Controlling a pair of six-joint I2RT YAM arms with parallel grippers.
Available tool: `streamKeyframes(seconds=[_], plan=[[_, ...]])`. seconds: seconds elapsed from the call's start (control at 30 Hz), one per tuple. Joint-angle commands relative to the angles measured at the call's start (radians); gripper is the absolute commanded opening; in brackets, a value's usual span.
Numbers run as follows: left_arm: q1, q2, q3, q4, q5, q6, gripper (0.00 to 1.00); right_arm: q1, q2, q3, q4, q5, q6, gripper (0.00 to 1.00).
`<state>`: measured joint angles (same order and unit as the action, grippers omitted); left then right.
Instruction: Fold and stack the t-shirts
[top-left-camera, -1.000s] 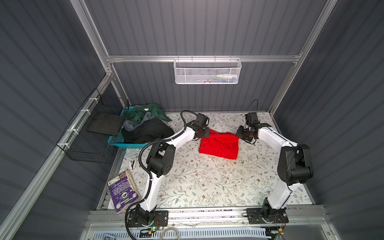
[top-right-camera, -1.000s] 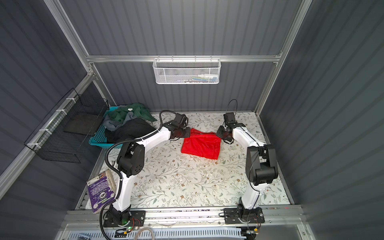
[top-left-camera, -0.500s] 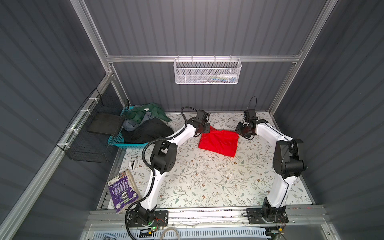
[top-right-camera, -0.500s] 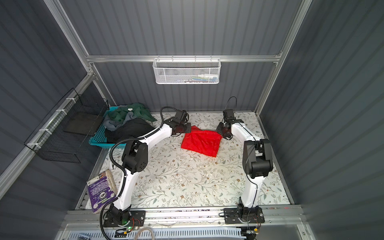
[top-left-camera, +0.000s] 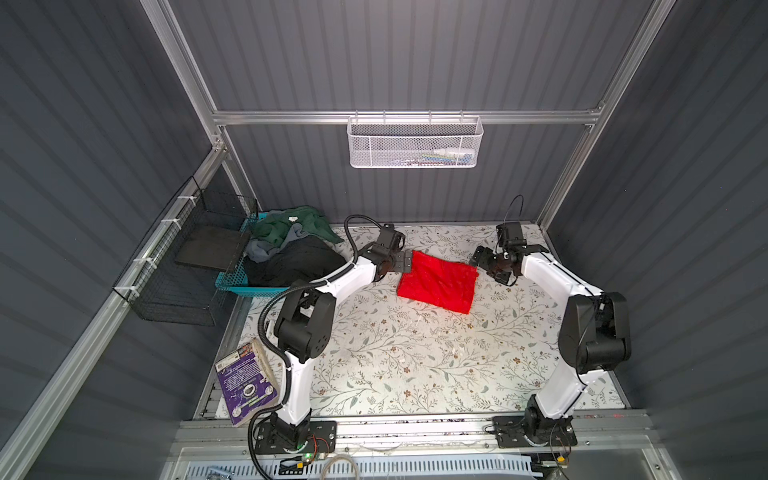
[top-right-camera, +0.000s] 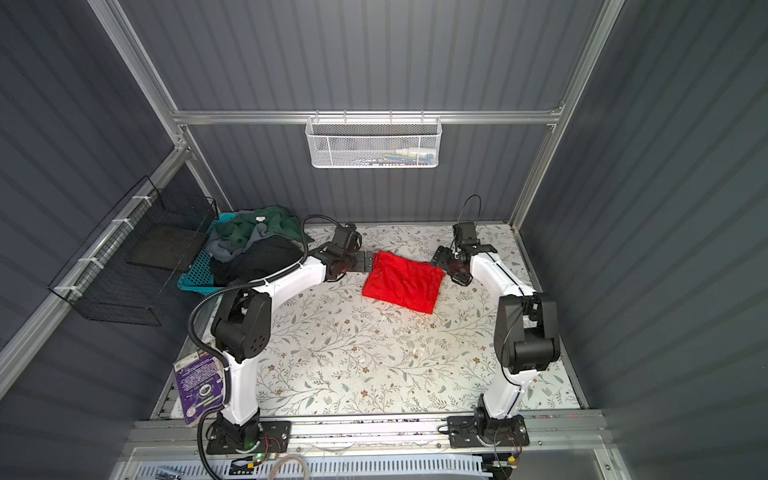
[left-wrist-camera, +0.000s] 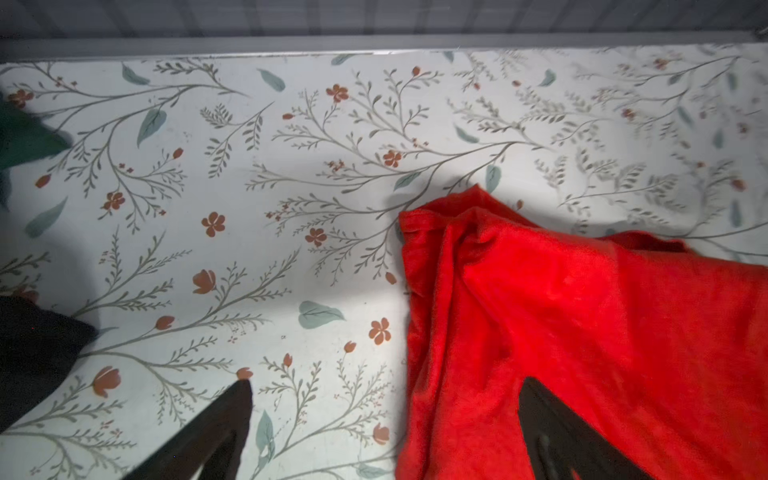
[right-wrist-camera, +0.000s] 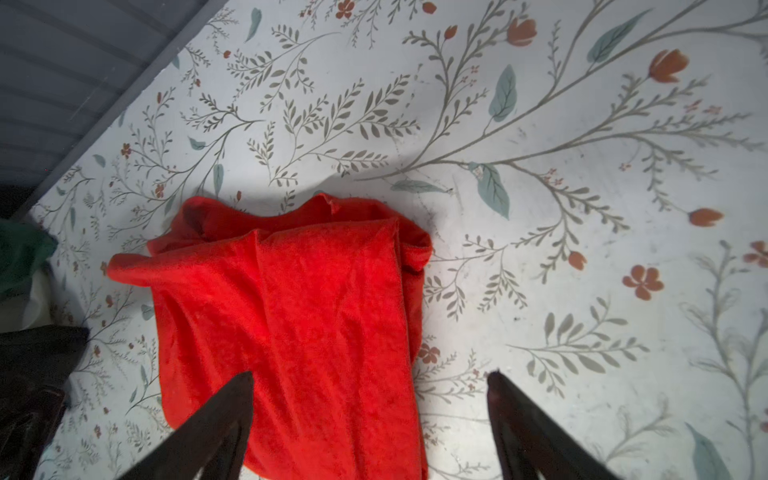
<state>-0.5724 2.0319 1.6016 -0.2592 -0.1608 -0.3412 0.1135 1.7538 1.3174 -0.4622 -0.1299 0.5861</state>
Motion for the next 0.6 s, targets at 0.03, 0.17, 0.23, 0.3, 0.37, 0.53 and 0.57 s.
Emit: streamKeyframes(seconds=[0.03,0.17,0.23,0.3,0.37,0.53,0.57], plan=[[0.001,-0.025,-0.07,0.083,0.139,-0.031,1.0,-0.005,-0.021,-0.099,0.051,-0.087,0.04,0.91],[0.0,0.017,-0.087,0.13,0.242,-0.072,1.0,-0.004,-0.006,-0.146,0.096,-0.13,0.074,0.9],[0.0,0.049,-0.063,0.106,0.267,-0.082,1.0,-0.003,0.008,-0.155,0.113,-0.145,0.088,0.9],[0.001,0.072,-0.052,0.091,0.267,-0.095,1.0,-0.005,0.027,-0.169,0.137,-0.133,0.106,0.89],[0.001,0.078,-0.052,0.085,0.261,-0.102,1.0,-0.002,0.056,-0.161,0.135,-0.097,0.113,0.85],[0.001,0.052,-0.077,0.085,0.245,-0.109,1.0,-0.001,0.132,-0.116,0.105,-0.081,0.124,0.74],[0.001,0.04,-0.085,0.086,0.234,-0.108,1.0,0.003,0.137,-0.118,0.11,-0.07,0.132,0.73]])
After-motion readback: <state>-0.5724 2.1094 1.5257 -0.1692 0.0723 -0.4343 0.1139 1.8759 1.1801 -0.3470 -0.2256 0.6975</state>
